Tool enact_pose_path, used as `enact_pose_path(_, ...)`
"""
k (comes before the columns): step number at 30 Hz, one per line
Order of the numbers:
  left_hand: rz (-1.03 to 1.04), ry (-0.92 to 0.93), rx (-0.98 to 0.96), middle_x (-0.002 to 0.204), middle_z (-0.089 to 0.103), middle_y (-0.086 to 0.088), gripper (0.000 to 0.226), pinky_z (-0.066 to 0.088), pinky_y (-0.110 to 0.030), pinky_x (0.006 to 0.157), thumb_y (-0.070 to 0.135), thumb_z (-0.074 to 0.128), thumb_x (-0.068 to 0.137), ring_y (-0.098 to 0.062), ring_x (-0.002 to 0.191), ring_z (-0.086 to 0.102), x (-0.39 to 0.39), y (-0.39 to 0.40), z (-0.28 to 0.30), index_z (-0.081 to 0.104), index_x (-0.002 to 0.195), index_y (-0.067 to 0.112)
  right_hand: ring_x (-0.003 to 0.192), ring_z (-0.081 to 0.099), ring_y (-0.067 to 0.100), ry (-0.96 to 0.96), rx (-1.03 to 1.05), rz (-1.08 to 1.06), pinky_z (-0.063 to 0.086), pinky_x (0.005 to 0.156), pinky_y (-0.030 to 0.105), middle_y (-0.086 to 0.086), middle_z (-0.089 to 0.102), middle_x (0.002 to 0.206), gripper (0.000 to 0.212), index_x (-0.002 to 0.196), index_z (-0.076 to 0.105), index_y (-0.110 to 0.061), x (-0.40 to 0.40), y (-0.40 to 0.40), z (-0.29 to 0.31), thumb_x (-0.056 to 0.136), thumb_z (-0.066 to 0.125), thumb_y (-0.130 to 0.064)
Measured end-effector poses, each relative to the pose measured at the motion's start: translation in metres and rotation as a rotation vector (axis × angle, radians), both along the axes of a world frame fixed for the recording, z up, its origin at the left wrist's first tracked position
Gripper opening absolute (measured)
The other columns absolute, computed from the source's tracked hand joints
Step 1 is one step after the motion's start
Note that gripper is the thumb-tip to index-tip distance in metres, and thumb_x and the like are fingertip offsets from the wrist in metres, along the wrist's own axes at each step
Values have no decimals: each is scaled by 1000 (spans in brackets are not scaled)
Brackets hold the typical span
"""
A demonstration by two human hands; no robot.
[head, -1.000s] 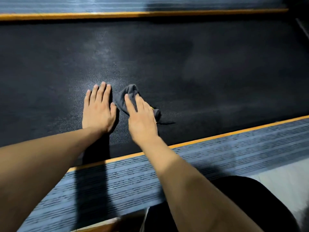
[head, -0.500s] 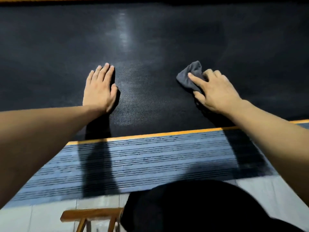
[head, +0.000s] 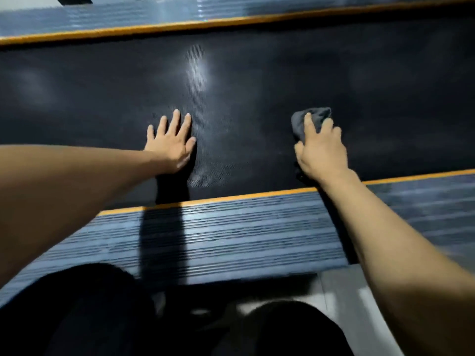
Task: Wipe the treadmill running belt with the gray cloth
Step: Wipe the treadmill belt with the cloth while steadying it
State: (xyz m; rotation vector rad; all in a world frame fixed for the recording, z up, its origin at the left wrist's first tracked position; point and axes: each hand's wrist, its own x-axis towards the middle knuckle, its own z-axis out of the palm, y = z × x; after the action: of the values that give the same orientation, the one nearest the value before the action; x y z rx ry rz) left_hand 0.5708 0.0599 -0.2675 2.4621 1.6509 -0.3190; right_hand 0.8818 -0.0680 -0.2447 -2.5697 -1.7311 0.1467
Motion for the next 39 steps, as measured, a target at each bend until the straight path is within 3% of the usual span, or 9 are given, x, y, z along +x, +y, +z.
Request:
enact_pose_path(4, -206, -31, 43, 171, 3, -7, 65, 9, -50, 124, 49, 16, 105, -34, 156, 7, -38, -3, 0, 5, 163, 22, 104, 51, 43, -3, 54, 275, 50, 80, 48, 30, 47, 128, 69, 150, 33, -4, -110, 16, -2, 89, 54, -30)
enact_pose_path(8, -330, -105, 98, 170, 14, -6, 67, 11, -44, 126, 51, 13, 101, -30, 156, 14, -66, -3, -5, 14, 162, 23, 112, 44, 38, 45, -33, 485, 48, 86, 47, 22, 39, 136, 72, 157, 16, -14, -161, 20, -1, 96, 48, -35)
enact_pose_path(14, -317, -187, 123, 169, 19, -4, 61, 11, -43, 126, 45, 22, 103, -29, 155, 17, -68, -2, -10, 20, 161, 26, 118, 43, 44, -34, -62, -142, 46, 91, 49, 25, 35, 138, 68, 156, 21, -21, -55, 8, 2, 94, 48, -29)
enact_pose_path(16, -306, -195, 145, 169, 20, -5, 61, 11, -44, 127, 45, 22, 103, -29, 155, 17, -69, -1, -13, 21, 161, 25, 122, 39, 45, 2, -88, -224, 44, 93, 49, 27, 27, 146, 67, 157, 17, -19, -51, 5, 1, 98, 46, -31)
enact_pose_path(21, -303, -231, 114, 170, 15, -4, 63, 8, -44, 127, 45, 17, 102, -27, 156, 12, -70, -1, -16, 17, 162, 25, 108, 48, 44, -65, -99, 53, 49, 83, 47, 28, 36, 136, 71, 157, 19, -13, -131, 11, 8, 94, 49, -30)
enact_pose_path(26, -302, -258, 136, 168, 20, -7, 63, 9, -44, 127, 44, 19, 101, -29, 155, 17, -68, -1, -19, 22, 161, 23, 108, 44, 36, -19, -132, 328, 47, 72, 42, 18, 38, 130, 70, 157, 15, -24, -164, 11, 12, 97, 48, -33)
enact_pose_path(33, -319, -243, 123, 167, 24, -8, 64, 12, -46, 126, 43, 22, 101, -30, 154, 21, -68, -2, -12, 27, 160, 21, 123, 43, 40, -5, -74, -418, 45, 94, 47, 21, 31, 146, 64, 156, 21, -21, -105, 27, 3, 97, 45, -32)
enact_pose_path(35, -314, -254, 116, 167, 24, -8, 63, 12, -45, 126, 43, 23, 101, -30, 154, 21, -68, -1, -12, 27, 160, 20, 122, 43, 41, -21, -37, -424, 45, 94, 47, 24, 32, 146, 65, 155, 24, -18, -116, 33, 0, 97, 47, -31)
enact_pose_path(39, -280, -348, 99, 166, 24, -13, 62, 9, -39, 127, 41, 28, 101, -31, 153, 22, -74, 3, -12, 31, 158, 15, 100, 50, 44, 9, 73, -7, 50, 75, 46, 26, 46, 123, 69, 150, 38, -16, -170, 40, -7, 87, 61, -29)
